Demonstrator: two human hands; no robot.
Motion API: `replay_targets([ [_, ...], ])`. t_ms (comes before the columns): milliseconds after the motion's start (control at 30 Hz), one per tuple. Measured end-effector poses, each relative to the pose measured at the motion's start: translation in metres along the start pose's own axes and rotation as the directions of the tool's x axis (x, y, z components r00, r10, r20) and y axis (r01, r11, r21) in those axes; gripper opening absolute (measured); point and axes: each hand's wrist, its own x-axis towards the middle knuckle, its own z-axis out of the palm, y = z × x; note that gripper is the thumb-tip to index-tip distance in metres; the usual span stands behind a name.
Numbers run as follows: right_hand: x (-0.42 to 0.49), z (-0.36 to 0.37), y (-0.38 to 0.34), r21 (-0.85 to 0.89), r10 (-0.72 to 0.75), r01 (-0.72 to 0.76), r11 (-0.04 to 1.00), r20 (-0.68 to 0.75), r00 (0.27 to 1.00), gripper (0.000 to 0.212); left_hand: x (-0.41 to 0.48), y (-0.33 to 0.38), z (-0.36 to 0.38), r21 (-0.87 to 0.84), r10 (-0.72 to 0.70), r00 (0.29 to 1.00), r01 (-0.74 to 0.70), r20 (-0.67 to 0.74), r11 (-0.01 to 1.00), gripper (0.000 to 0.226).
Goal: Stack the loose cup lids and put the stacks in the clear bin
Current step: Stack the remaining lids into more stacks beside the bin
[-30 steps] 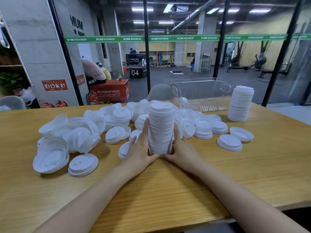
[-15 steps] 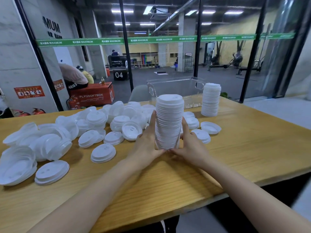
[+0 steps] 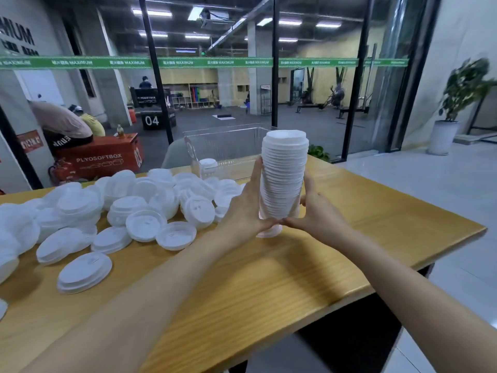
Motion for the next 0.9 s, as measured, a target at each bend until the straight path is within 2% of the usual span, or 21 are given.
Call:
replay_targets([
  [267, 0.048, -0.024, 0.072, -0.054, 0.145, -0.148, 0.988, -0.053, 0.988, 0.121, 0.082, -0.002, 0.052, -0.096, 0.031, 0.991, -0.018, 0.132, 0.995, 0.122],
  [367, 0.065, -0.023, 0.095, -0.042, 0.178, -0.18, 0.983, -0.061, 0.982, 0.12, 0.108, -0.019, 0.069, -0.146, 0.048, 0.979, -0.019, 0.198, 0.989, 0.115],
  [533, 0.084, -0.005, 0.119, -0.04, 0.218, -0.22, 0.975, -0.058, 0.974, 0.118, 0.136, -0.073, 0.091, -0.057, 0.025, 0.957, -0.009, 0.289, 0.998, 0.129],
  [633, 0.095, 0.003, 0.124, -0.078, 0.233, -0.236, 0.969, -0.045, 0.971, 0.116, 0.143, -0.095, 0.095, 0.033, -0.072, 0.958, 0.065, 0.279, 0.997, 0.128],
  [800, 0.104, 0.011, 0.127, -0.067, 0.23, -0.235, 0.97, -0.069, 0.971, 0.114, 0.15, -0.103, 0.092, -0.056, -0.106, 0.964, 0.123, 0.242, 0.991, 0.124],
  [900, 0.101, 0.014, 0.127, -0.074, 0.218, -0.225, 0.971, -0.097, 0.971, 0.113, 0.148, -0.101, 0.092, -0.059, -0.097, 0.972, 0.112, 0.216, 0.992, 0.119],
])
